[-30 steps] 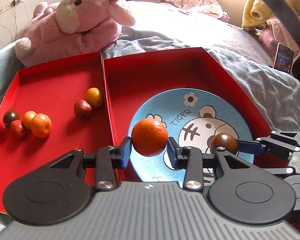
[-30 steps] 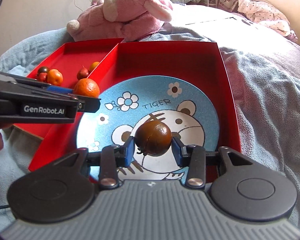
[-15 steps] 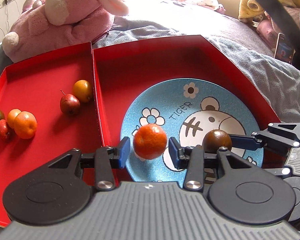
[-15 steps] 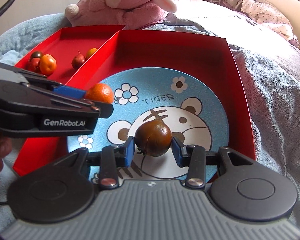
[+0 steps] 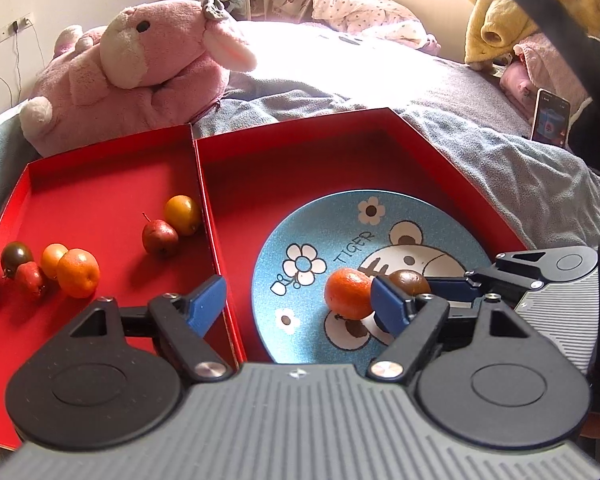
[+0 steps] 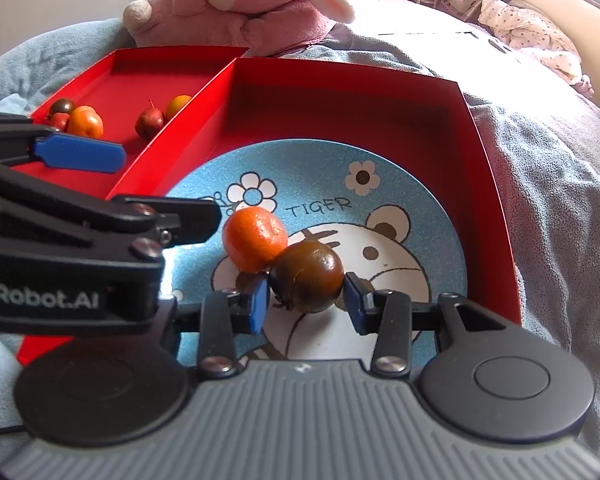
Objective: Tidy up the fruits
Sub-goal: 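Return the right tool to the tray and grasp an orange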
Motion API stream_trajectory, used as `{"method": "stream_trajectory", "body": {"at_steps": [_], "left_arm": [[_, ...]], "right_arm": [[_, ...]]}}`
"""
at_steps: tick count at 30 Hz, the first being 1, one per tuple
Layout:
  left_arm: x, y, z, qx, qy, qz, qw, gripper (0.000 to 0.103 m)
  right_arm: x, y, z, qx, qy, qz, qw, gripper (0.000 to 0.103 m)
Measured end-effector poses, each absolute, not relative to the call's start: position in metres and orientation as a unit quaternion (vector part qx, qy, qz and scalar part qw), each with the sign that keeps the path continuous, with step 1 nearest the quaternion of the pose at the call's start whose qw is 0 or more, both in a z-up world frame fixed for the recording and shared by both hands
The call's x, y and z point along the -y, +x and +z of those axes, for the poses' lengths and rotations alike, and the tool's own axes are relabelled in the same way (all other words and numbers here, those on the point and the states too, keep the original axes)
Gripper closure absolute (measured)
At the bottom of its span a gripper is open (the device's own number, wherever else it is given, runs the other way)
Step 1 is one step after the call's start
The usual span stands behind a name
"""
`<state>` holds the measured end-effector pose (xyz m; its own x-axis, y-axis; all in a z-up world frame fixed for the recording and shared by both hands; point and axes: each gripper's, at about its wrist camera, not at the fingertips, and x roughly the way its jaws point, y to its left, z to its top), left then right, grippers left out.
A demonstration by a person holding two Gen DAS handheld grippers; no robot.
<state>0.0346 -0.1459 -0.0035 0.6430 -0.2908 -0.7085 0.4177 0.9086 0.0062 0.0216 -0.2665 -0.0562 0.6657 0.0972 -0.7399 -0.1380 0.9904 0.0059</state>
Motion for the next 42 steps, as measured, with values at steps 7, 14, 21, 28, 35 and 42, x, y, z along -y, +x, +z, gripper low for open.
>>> {"method": "stream_trajectory", "body": {"at_steps": [7, 14, 21, 28, 35, 42], "left_arm": [[0.117, 0.026, 0.016, -0.361, 0.062, -0.191, 0.911, 0.020], [0.081, 0.028, 0.026, -0.351, 0.050, -0.163, 0.921, 0.020], [0.034, 0.041, 0.031, -0.350, 0.037, -0.118, 0.929, 0.019], [-0.012, 0.049, 0.031, -0.348, 0.026, -0.084, 0.933, 0.019], [-0.045, 0.059, 0.029, -0.356, -0.012, -0.053, 0.933, 0.019], [-0.063, 0.062, 0.021, -0.366, -0.050, -0.035, 0.929, 0.019]], "right_arm": [[0.267, 0.017, -0.052, -0.400, -0.012, 0.055, 0.915, 0.049], [0.263, 0.011, -0.035, -0.379, -0.014, 0.052, 0.924, 0.048], [0.250, 0.002, -0.011, -0.347, -0.011, 0.066, 0.936, 0.048], [0.217, 0.007, 0.010, -0.318, -0.013, 0.122, 0.940, 0.048], [0.158, 0.037, 0.011, -0.316, -0.055, 0.196, 0.927, 0.049], [0.111, 0.077, -0.002, -0.337, -0.080, 0.246, 0.905, 0.049]]}}
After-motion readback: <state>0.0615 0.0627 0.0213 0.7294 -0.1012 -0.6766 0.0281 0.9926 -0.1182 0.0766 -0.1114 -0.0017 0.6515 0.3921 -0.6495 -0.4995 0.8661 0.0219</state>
